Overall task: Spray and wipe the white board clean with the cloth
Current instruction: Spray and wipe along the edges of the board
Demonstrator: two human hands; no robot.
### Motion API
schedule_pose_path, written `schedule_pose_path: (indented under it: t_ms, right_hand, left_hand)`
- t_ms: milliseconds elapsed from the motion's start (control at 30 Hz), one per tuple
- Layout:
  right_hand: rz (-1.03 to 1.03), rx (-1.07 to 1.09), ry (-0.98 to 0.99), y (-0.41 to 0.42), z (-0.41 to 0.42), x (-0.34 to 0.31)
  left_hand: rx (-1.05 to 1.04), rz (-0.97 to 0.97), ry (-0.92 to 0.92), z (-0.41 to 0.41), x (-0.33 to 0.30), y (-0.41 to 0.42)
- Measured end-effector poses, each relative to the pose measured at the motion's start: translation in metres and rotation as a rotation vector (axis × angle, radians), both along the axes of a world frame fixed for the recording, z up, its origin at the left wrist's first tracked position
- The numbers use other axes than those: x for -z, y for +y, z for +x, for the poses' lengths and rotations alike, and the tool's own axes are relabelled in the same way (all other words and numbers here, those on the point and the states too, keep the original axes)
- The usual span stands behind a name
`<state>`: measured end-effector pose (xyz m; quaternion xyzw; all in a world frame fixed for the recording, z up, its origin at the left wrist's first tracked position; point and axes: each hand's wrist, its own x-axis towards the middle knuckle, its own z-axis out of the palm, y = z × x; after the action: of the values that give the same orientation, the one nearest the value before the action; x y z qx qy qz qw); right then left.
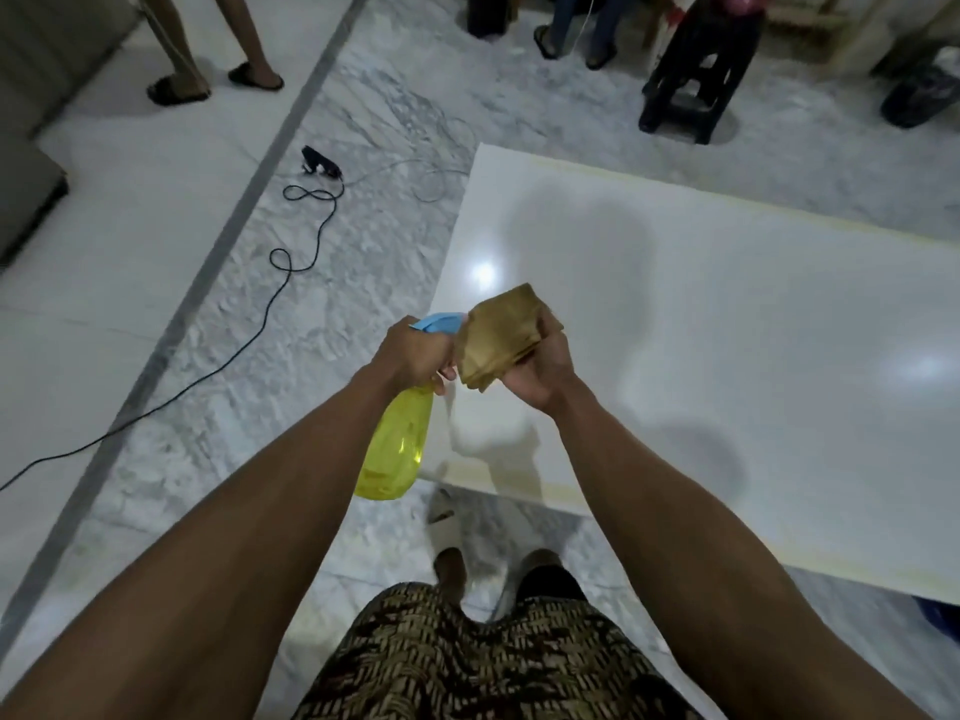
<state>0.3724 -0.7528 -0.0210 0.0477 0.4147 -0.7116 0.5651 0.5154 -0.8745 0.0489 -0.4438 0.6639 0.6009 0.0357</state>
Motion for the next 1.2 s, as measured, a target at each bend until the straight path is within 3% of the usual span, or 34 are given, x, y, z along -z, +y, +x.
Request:
schedule_pose_path:
  t_ms: [400, 600, 833, 933, 1033, 1133, 1200]
  right_hand:
    - [-0.074, -0.547, -0.121, -0.017, 0.001, -0.001]
    - [-0.035, -0.656, -0.194, 0.0, 0.0, -0.004]
    - [-0.018, -0.832, -0.137, 0.005, 0.007, -0.003]
    - [0.069, -0.885, 0.019, -0.008, 0.002, 0.003]
    - [0.183, -0.936, 0.303, -0.027, 0.004, 0.001]
    - [0.26, -1.018, 0.816, -0.045, 0.024, -0.015]
    - [0.131, -0.975, 1.274, -0.052, 0.036, -0.02]
  left_hand:
    - [-0.48, -0.077, -0.119, 0.032, 0.01, 0.058]
    - [-0.712, -0.066, -0.108, 0.033, 0.017, 0.11]
    - [-0.854, -0.072, -0.172, 0.041, 0.013, 0.133]
    - [-0.915, -0.011, -0.082, 0.048, 0.011, 0.136]
    - [-1.027, -0.022, -0.024, 0.063, 0.017, 0.147]
    - [-1.092, -0.031, 0.032, 0.079, 0.02, 0.161]
    - [-1.11, -0.033, 0.044, 0.088, 0.022, 0.171]
